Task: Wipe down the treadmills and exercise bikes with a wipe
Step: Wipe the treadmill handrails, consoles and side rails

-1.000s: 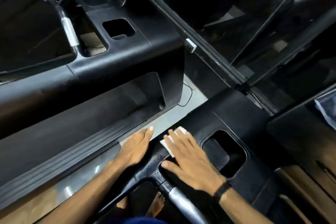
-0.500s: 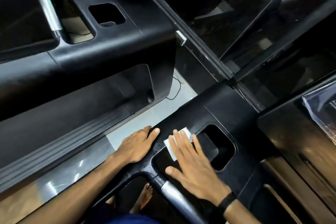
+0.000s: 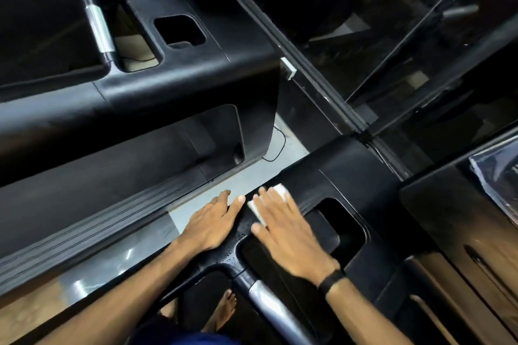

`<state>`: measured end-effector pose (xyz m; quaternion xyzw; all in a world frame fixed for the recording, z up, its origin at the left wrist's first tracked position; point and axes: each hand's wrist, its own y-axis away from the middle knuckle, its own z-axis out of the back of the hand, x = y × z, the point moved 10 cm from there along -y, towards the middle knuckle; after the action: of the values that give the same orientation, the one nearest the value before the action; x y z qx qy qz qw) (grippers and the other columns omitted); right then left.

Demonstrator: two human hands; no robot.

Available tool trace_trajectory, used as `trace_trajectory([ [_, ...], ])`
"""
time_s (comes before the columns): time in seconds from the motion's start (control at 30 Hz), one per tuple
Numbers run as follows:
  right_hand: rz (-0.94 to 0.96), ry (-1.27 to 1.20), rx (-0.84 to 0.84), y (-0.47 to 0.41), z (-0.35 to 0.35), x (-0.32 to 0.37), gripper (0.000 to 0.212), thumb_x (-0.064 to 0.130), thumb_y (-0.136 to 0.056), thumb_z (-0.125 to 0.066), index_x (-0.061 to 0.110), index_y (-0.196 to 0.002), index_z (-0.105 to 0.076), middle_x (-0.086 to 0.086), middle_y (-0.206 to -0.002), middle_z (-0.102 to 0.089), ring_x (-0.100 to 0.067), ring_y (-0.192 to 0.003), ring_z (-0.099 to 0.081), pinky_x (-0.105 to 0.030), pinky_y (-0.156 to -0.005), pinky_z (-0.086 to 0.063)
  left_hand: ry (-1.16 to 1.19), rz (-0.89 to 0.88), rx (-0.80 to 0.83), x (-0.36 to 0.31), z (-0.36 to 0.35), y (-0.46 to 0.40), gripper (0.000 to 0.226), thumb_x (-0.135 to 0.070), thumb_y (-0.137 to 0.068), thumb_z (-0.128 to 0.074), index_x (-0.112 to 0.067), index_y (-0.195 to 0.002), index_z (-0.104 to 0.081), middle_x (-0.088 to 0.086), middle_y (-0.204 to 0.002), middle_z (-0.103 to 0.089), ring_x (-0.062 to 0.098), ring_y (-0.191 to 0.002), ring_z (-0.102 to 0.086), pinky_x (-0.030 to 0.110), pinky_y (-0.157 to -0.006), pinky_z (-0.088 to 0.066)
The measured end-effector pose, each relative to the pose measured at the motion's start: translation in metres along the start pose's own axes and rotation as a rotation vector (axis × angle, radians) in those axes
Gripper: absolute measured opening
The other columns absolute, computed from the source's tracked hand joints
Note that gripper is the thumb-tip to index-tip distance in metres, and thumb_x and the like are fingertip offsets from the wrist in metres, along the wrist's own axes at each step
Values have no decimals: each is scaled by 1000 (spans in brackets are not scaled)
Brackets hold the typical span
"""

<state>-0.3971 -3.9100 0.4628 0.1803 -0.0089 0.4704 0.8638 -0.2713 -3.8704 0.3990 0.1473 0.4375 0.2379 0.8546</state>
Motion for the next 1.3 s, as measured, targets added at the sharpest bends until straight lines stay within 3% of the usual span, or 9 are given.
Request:
trace_trajectory([
  [0.1,120,-66,-5,8,18,-4,63,56,-103,-6,31,-158,-21,13,-166,-12,-1,-152,1,-36,-123,11,126,32,-118,4,14,5,71,-67,-98,-16,-24,-154,-26,2,-159,-35,24,-144,-35,42,-114,-26],
  [0.23,-262,20,-21,-47,40,-111,44,49,-102,-19,33,-125,-54,11,-130,-50,-15,-139,-32,-49,-122,3,192,47,-164,7,18,5,68,-66,-99,-18,-23,-150,-31,1,-155,-41,23,-140,-39,40,-111,-30],
  [0.33,-392,133,200,-89,28,-118,68,62,-101,-14,20,-116,-66,-8,-129,-62,-28,-135,-44,-51,-120,-9,219,36,-204,6,22,5,67,-65,-99,-19,-24,-150,-30,-1,-156,-38,20,-141,-37,40,-113,-29],
  [0.43,-244,204,394,-107,-1,-43,82,71,-98,-11,17,-134,-61,-13,-144,-55,-31,-136,-47,-44,-112,-28,324,56,-285,12,31,6,66,-65,-99,-19,-24,-149,-31,-2,-154,-40,18,-140,-38,38,-111,-28],
  [0.57,88,138,226,-83,-9,44,63,60,-101,-26,14,-100,-69,-10,-108,-71,-30,-105,-62,-43,-93,-43,430,101,-374,21,40,9,60,-63,-99,-18,-27,-144,-36,-2,-147,-45,17,-132,-43,33,-102,-30],
  [0.73,77,7,-40,-40,31,-25,61,62,-99,-19,27,-135,-54,6,-138,-55,-13,-131,-39,-38,-118,-22,403,31,-351,8,37,9,56,-63,-100,-20,-30,-141,-39,-8,-141,-49,15,-128,-45,32,-98,-31],
  [0.9,-578,83,-149,13,38,-164,78,63,-94,-4,21,-159,-13,-9,-167,-9,-27,-153,-3,-47,-124,-1,340,-54,-302,-16,30,-4,56,-62,-100,-22,-28,-140,-42,-7,-140,-50,13,-126,-46,33,-99,-34],
  [1.13,-262,116,-224,44,-3,-15,69,59,-103,-17,17,-159,-22,-9,-167,-14,-29,-155,-3,-52,-122,-4,301,-168,-224,-75,12,-21,50,-53,-104,-26,-24,-138,-47,-4,-133,-54,20,-125,-49,30,-92,-30],
  [1.3,-365,166,-164,122,-22,-12,67,60,-104,-19,23,-159,-21,3,-168,-9,-19,-155,-2,-50,-118,-7,211,-249,-193,-102,-2,-23,53,-54,-103,-29,-22,-142,-44,-1,-144,-51,21,-132,-46,40,-109,-34],
])
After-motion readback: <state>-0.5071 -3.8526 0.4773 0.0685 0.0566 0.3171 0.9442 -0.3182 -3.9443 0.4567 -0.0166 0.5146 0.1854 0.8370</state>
